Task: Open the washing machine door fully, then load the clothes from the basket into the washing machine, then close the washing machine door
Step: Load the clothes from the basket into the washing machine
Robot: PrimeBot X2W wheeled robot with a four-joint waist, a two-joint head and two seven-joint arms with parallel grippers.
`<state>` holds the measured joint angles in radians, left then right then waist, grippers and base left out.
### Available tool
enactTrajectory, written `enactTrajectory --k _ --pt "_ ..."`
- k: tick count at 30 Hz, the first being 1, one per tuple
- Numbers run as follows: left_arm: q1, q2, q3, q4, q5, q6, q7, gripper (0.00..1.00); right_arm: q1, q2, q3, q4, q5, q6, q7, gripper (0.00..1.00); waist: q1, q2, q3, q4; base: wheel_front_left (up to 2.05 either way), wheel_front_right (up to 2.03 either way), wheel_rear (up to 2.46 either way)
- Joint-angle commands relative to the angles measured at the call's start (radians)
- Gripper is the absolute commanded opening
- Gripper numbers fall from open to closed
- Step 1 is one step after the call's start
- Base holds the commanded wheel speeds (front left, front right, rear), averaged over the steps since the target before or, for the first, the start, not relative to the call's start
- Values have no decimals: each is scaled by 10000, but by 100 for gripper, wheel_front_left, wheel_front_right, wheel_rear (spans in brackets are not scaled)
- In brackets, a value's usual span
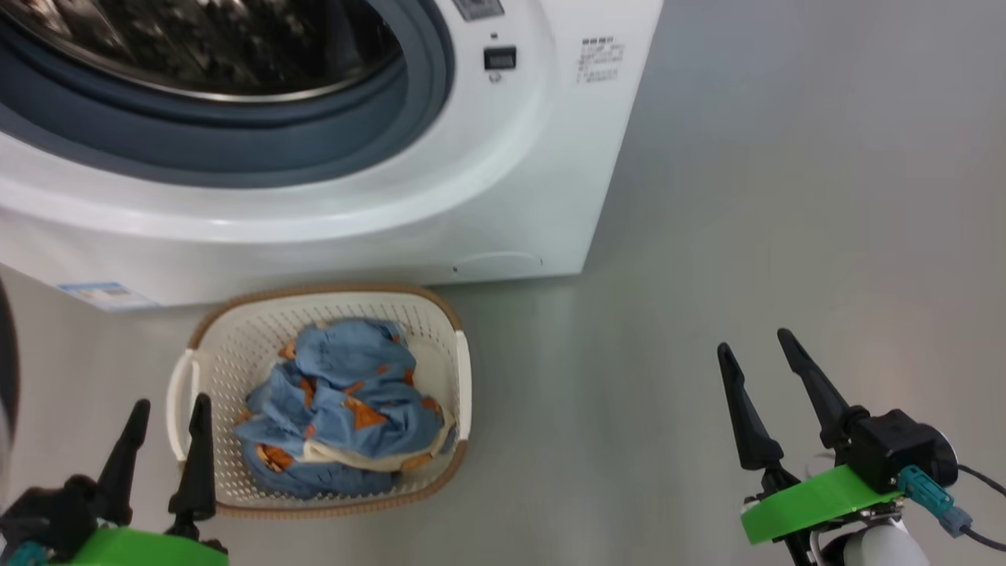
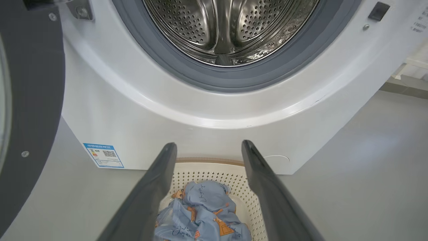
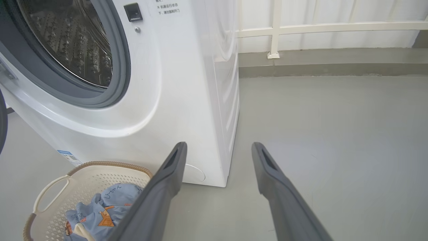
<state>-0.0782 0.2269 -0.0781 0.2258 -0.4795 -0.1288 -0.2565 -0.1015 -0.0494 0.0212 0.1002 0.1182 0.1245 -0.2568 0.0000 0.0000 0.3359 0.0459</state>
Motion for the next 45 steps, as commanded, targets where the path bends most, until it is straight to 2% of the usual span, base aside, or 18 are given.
enactTrajectory --k 1,34,45 --pt "-341 383 218 -44 -111 -19 -53 100 -178 -8 306 -295 -48 62 -49 100 0 0 775 -195 0 0 0" --pt "-3336 3441 -3681 3155 -3199 -19 -53 100 -668 -8 1092 -1405 688 62 -49 100 0 0 4095 -2055 0 0 0" --pt "-3988 4336 -4558 3955 -4004 -19 -53 100 -614 -8 1214 -1788 983 62 -49 100 0 0 4982 -2711 0 0 0"
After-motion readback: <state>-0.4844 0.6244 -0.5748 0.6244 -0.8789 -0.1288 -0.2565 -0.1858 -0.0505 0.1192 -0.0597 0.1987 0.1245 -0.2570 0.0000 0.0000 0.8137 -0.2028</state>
